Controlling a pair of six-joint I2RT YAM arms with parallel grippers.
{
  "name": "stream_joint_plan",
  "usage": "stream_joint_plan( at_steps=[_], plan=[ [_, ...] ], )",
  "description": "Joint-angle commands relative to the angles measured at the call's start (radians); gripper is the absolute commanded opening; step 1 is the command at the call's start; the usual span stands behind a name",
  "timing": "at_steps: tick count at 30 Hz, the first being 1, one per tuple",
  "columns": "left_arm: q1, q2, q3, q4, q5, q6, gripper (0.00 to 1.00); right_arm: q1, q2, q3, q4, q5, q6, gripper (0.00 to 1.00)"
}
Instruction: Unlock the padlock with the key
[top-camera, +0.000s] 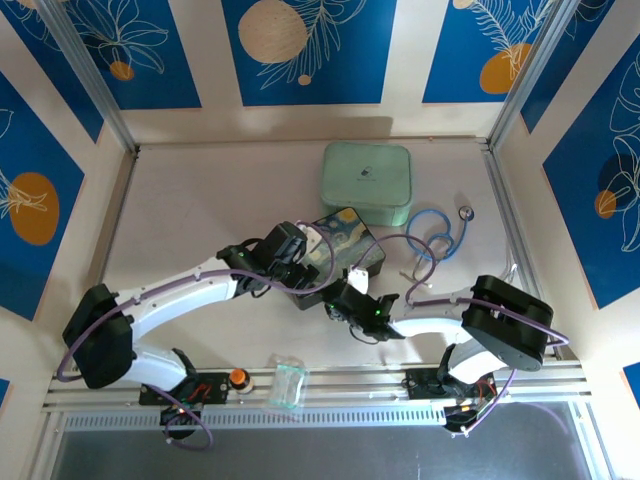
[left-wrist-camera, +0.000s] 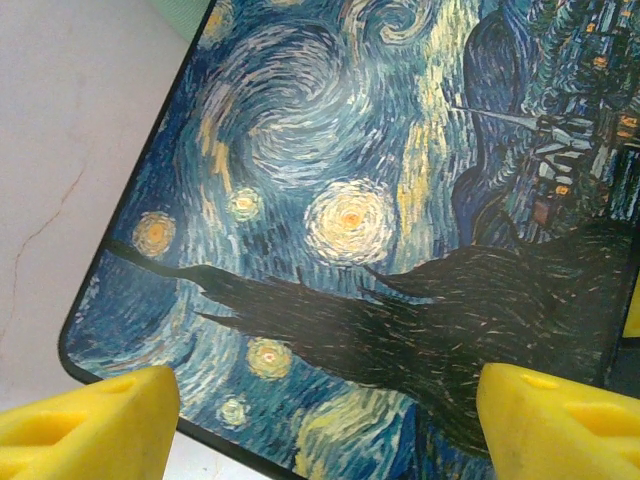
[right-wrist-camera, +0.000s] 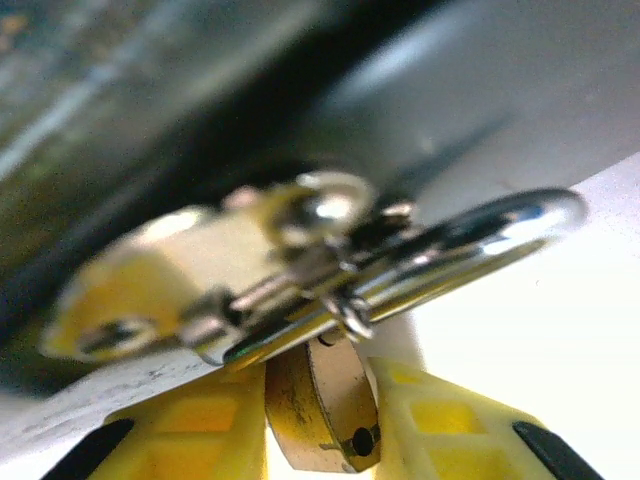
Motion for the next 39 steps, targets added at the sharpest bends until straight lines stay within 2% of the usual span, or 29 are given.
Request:
stream_joint_plan(
  at_steps=[1, 3, 7, 10, 13, 17, 20, 23, 25, 26, 29, 31, 32, 39],
  plan=[
    [-0.004, 0.006, 0.031, -0.016, 0.002, -0.005, 0.77, -0.005, 0.011, -0.050, 0.001, -0.059, 0.016, 0.18],
    [-0.004, 0.005, 0.033, -0.018, 0.018, 0.012, 0.78, -0.008, 0.000, -0.067, 0.018, -0.076, 0.014, 0.10],
    [-0.025, 0.017, 0.056, -0.064, 0.112, 0.150, 0.78, -0.033, -0.027, -0.124, 0.092, -0.137, 0.004, 0.04],
    [-0.075, 0.064, 0.089, -0.105, 0.045, 0.252, 0.80, -0.085, -0.032, -0.190, 0.208, -0.233, -0.003, 0.00],
    [-0.123, 0.115, 0.093, -0.090, -0.078, 0.300, 0.82, -0.133, -0.037, -0.247, 0.323, -0.316, -0.017, 0.00],
    [-0.161, 0.191, 0.091, -0.049, -0.157, 0.321, 0.81, -0.154, -0.061, -0.263, 0.323, -0.344, -0.030, 0.00],
    [-0.183, 0.230, 0.080, -0.019, -0.174, 0.333, 0.79, -0.174, -0.076, -0.288, 0.353, -0.373, -0.024, 0.00],
    [-0.204, 0.280, 0.086, -0.030, -0.218, 0.325, 0.72, -0.187, -0.091, -0.291, 0.348, -0.398, -0.034, 0.00],
    [-0.216, 0.311, 0.085, -0.034, -0.239, 0.321, 0.63, -0.197, -0.098, -0.297, 0.358, -0.414, -0.034, 0.00],
    [-0.221, 0.322, 0.082, -0.036, -0.239, 0.319, 0.55, -0.211, -0.097, -0.304, 0.375, -0.433, -0.021, 0.00],
    [-0.229, 0.335, 0.067, -0.055, -0.217, 0.309, 0.42, -0.259, -0.088, -0.353, 0.503, -0.508, 0.058, 0.00],
    [-0.231, 0.331, 0.058, -0.066, -0.212, 0.299, 0.39, -0.268, -0.089, -0.354, 0.534, -0.537, 0.090, 0.00],
    [-0.231, 0.329, 0.051, -0.068, -0.206, 0.293, 0.34, -0.269, -0.097, -0.351, 0.530, -0.537, 0.101, 0.00],
    [-0.234, 0.340, 0.044, -0.097, -0.189, 0.280, 0.31, -0.314, -0.146, -0.401, 0.596, -0.548, 0.216, 0.00]
  ],
)
